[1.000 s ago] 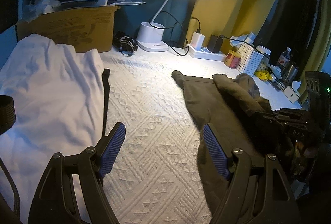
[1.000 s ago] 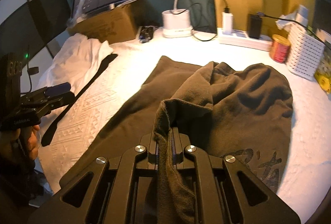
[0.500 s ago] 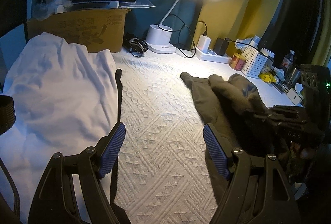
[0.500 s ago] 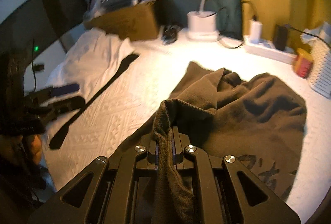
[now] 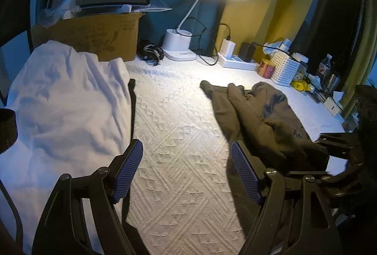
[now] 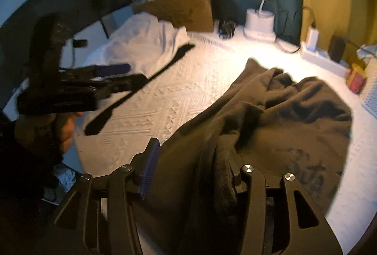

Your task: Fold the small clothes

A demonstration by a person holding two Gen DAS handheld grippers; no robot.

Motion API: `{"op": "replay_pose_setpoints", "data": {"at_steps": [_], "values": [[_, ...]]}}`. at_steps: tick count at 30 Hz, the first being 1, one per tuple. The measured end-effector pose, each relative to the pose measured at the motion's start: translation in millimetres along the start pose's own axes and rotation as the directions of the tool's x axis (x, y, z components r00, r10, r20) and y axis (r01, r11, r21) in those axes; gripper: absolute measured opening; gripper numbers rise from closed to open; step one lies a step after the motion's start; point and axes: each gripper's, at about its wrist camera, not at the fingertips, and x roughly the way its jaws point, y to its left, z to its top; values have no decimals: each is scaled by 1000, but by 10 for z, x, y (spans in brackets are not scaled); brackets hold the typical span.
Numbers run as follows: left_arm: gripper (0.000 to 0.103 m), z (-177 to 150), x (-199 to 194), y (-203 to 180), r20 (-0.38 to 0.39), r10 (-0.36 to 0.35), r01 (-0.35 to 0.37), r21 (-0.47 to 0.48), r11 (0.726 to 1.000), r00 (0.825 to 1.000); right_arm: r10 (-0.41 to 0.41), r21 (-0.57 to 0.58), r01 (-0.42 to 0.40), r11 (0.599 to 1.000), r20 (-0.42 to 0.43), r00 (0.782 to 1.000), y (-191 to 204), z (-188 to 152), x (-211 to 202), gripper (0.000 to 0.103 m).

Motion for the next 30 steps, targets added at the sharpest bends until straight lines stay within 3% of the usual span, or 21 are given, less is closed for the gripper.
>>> {"op": "replay_pose_setpoints", "data": {"at_steps": [7,10,17,24,28,30], "values": [[77,16,-49,-302,-1,-86,86,27,996,996,-88,58,83,995,84,993,-181,-198,-584,52],[77,30,-76,-513,-3,-128,128,63,990,992,-138,120,128,985,79,987,-353,-367,-692,52],[77,42,-77,-976,-29,-193,195,138,971,981,-162,218,147,965,55,985,-592,-790,-822,52],[77,66,129,-1596,-101,-245,263,285,922,964,-207,277,182,944,63,976,-783,-1046,-942,52],[77,45,418,-1959,-172,-216,267,386,883,961,-215,311,184,932,67,974,-894,-1148,-954,52],[77,0,569,-2063,-197,-162,234,436,869,967,-215,324,183,928,67,974,-932,-1194,-947,52]]}}
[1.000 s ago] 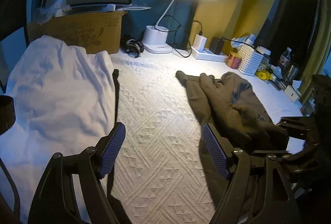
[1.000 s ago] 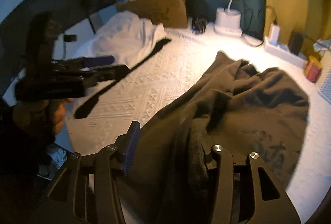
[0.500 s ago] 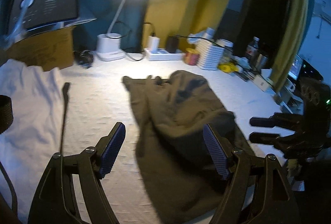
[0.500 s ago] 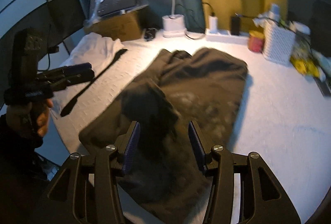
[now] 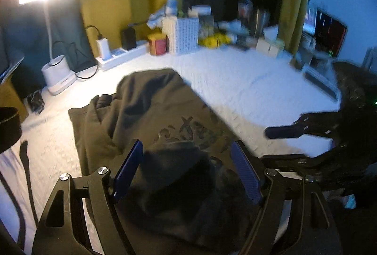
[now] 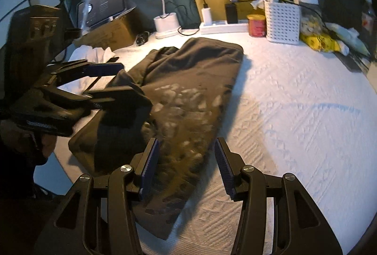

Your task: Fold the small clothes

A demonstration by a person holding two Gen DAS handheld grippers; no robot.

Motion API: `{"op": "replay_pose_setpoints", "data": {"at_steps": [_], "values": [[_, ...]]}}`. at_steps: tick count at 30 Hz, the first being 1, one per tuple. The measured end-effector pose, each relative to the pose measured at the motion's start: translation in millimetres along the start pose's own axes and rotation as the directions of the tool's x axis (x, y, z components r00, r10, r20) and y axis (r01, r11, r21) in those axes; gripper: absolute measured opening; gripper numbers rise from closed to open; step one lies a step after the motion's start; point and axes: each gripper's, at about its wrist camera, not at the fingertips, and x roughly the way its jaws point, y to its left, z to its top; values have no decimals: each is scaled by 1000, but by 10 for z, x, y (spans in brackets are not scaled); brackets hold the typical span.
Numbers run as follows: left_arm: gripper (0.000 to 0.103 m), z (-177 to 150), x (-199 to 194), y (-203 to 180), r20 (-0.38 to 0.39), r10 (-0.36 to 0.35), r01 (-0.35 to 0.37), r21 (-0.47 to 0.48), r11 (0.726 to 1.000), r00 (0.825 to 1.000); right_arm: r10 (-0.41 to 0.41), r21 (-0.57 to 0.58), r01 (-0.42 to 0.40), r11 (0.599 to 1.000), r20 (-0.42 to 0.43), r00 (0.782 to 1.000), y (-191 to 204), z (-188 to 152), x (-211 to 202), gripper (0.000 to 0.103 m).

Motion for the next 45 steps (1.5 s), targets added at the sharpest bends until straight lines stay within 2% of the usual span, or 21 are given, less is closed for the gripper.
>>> {"op": "replay_pose_setpoints", "data": {"at_steps": [2,3,5,6,7,10,17,22,26,27,28,30,31,34,36,38,39,40,43,45], "values": [[77,-16,91,-20,-22,41,-40,42,998,999,1,7,-1,1000,-1,1000,-32,-29,19,52],[76,-48,92,0,-24,40,-39,58,998,999,3,7,-3,1000,-2,1000,-36,-35,28,52],[51,-113,27,70,-19,21,-20,48,999,1000,6,9,-6,1000,-5,1000,-50,-53,50,52],[27,-156,-11,133,-34,23,-22,24,999,999,8,9,-8,1000,-8,1000,-53,-59,65,52],[17,-209,-57,191,-40,36,-36,6,999,999,9,8,-9,1000,-11,1000,-48,-65,78,52],[7,-395,-258,313,-27,66,-68,-51,996,997,20,-3,-20,1000,-20,1000,-10,-63,130,52],[7,-887,-665,537,-51,107,-114,-181,977,993,30,-71,-34,997,-57,998,224,-97,264,52],[7,-1220,-748,707,-117,87,-116,-265,957,989,-12,-141,-2,990,-97,995,375,-221,344,52],[11,-1169,-970,723,-53,75,-87,-301,950,996,-18,-145,4,989,-99,995,419,-279,325,52],[25,-1101,-1039,701,-18,82,-84,-295,952,996,-18,-145,4,989,-99,995,429,-290,320,52],[52,-1045,-1085,677,12,85,-77,-290,954,996,-19,-147,5,989,-100,995,443,-306,311,52],[85,-924,-1150,633,91,66,-38,-284,958,994,-26,-156,10,988,-100,995,477,-336,293,52],[85,-868,-1147,623,118,50,-15,-282,959,992,-29,-158,13,987,-99,995,489,-347,283,52],[85,-730,-990,563,129,12,20,-243,970,992,-37,-158,21,987,-94,995,497,-365,247,52],[85,-728,-791,558,86,3,17,-226,974,996,-47,-154,33,988,-86,995,482,-370,221,52],[70,-788,-612,584,26,-9,15,-238,971,1000,-70,-155,57,986,-79,994,464,-377,201,52],[48,-841,-523,600,-15,-25,20,-245,969,1000,-83,-157,70,985,-77,994,449,-379,195,52],[35,-899,-462,609,-47,-32,19,-250,968,998,-93,-160,80,984,-76,993,435,-386,192,52],[20,-1097,-401,584,-104,-43,16,-250,968,994,-139,-184,122,975,-86,987,392,-428,224,52],[20,-1231,-442,549,-110,-63,32,-265,964,992,-138,-187,120,975,-84,987,370,-443,232,55]]}}
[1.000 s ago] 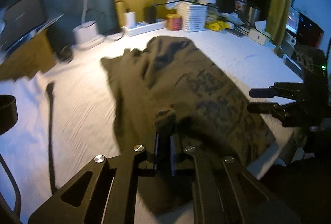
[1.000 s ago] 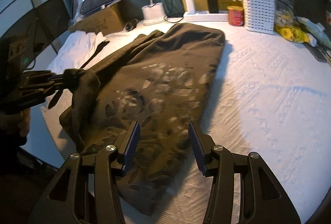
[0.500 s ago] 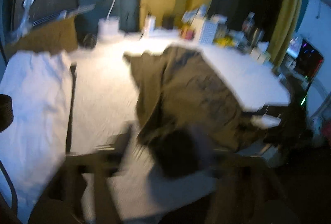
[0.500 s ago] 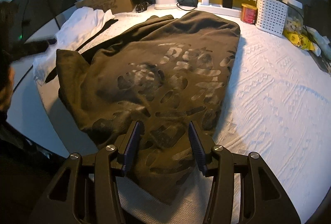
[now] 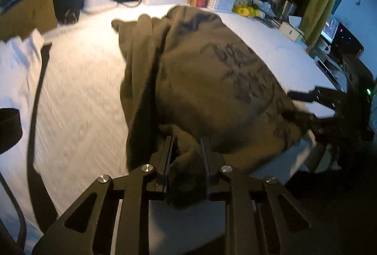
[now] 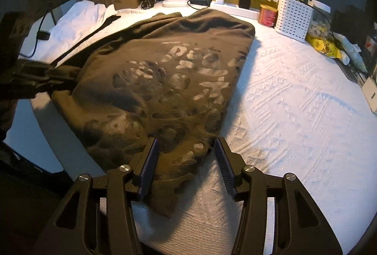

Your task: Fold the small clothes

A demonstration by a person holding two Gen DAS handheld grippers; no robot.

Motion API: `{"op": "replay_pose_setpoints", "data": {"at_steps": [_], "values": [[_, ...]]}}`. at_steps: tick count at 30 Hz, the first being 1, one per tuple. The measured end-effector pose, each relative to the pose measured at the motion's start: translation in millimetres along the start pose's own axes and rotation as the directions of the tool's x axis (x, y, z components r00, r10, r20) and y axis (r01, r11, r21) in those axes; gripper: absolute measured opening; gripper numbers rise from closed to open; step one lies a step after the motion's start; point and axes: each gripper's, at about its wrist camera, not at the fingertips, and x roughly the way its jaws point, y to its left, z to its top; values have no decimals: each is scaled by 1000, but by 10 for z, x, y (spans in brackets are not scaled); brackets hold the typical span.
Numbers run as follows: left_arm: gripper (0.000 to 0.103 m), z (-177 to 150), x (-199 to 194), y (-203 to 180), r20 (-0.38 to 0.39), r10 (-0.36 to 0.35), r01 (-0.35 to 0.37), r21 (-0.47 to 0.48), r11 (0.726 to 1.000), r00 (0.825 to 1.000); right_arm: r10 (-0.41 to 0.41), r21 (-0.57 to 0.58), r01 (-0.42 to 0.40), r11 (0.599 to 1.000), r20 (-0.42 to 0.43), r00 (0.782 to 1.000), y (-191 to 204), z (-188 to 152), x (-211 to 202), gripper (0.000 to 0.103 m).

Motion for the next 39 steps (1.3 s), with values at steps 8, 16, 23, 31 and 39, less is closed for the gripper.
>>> {"op": "replay_pose_setpoints", "data": {"at_steps": [8,16,23,31,39], "values": [[19,-126,-189,-45,-25,38,-38,-9,999,999,9,2,-9,1000,2,1000,-53,54,23,62],[63,343,-353,-18,98,56,-57,3,998,994,14,25,-15,1000,42,999,-183,283,40,63],[63,851,-109,189,141,81,-86,32,996,987,-12,34,10,999,58,998,-355,523,121,63],[63,1319,272,395,149,77,-90,82,993,986,-37,56,34,998,57,998,-575,765,291,63],[55,1678,700,532,115,71,-85,124,989,991,-56,78,52,996,52,997,-808,999,510,63]]}}
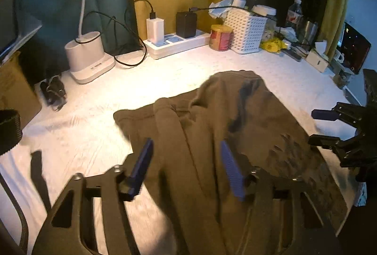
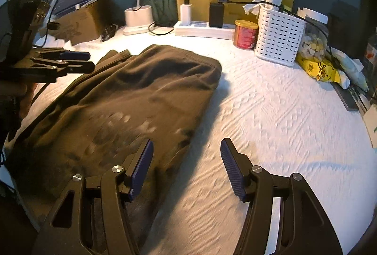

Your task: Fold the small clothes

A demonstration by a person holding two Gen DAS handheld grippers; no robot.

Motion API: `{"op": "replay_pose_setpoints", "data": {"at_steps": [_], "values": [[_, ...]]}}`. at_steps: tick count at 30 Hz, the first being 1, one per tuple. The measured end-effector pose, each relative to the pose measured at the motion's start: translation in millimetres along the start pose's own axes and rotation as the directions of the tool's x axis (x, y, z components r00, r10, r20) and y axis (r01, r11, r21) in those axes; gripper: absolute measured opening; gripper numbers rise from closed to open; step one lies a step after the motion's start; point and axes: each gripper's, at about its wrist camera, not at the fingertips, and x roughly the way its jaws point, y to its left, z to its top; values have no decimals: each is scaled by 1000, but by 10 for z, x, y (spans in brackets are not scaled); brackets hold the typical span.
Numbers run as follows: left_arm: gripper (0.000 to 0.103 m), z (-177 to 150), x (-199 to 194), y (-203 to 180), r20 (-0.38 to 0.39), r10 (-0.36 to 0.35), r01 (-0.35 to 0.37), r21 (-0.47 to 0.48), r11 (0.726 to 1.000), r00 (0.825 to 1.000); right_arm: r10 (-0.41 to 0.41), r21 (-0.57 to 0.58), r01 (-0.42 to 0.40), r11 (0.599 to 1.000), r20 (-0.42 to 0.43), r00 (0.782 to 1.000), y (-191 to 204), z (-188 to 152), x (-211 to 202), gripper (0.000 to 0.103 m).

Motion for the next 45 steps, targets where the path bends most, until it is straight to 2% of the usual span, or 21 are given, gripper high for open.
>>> {"op": "replay_pose_setpoints", "data": {"at_steps": [3,5,8,10,11,12,14,18,20,25,30,31,32,34,35,36,41,45], "values": [[54,77,199,104,-22,-6,6,0,1000,1000,-5,3,5,1000,-3,1000,-85,97,101,63],[43,106,330,159,-49,-17,17,8,1000,999,-13,2,14,1000,-5,1000,-128,156,164,63],[38,121,462,194,-73,-30,31,25,999,997,-19,6,19,1000,-3,1000,-199,246,257,63],[14,122,515,193,-81,-50,52,30,998,996,-17,17,17,1000,-2,1000,-252,309,322,63],[13,125,529,186,-78,-50,53,38,998,996,-17,21,17,1000,-3,1000,-269,326,347,63],[8,125,519,176,-66,-47,50,51,997,997,-18,25,18,1000,-4,1000,-291,350,378,63],[8,135,457,177,-34,-39,40,55,998,999,-19,30,19,999,-7,1000,-329,397,436,63],[7,174,255,332,60,-4,4,-11,1000,998,-12,37,12,999,-10,1000,-385,489,548,63],[7,177,211,427,82,5,-1,-39,999,997,-10,30,10,1000,-4,1000,-386,546,601,63],[7,121,370,551,47,0,3,-80,997,999,23,82,-23,996,-10,1000,-470,677,757,63],[8,112,338,588,52,-5,11,-103,995,999,152,223,-144,964,-20,988,-646,769,940,62],[9,107,331,597,52,-6,11,-108,994,999,179,242,-169,956,-20,984,-664,777,975,60],[9,107,330,615,52,-3,9,-116,993,999,216,258,-204,944,-19,976,-678,786,1029,51],[10,97,326,669,49,11,-4,-141,990,999,232,259,-221,940,-11,973,-679,812,1076,32],[10,98,327,715,46,53,-45,-161,986,998,238,261,-225,939,-16,971,-679,827,1113,21],[10,94,318,764,48,76,-66,-177,982,996,230,254,-221,942,-5,973,-667,844,1121,15],[10,58,295,996,51,78,-63,-241,969,996,185,187,-184,965,11,983,-586,917,1098,12],[10,65,257,960,55,96,-81,-227,970,994,160,163,-159,974,7,987,-554,928,1102,12]]}}
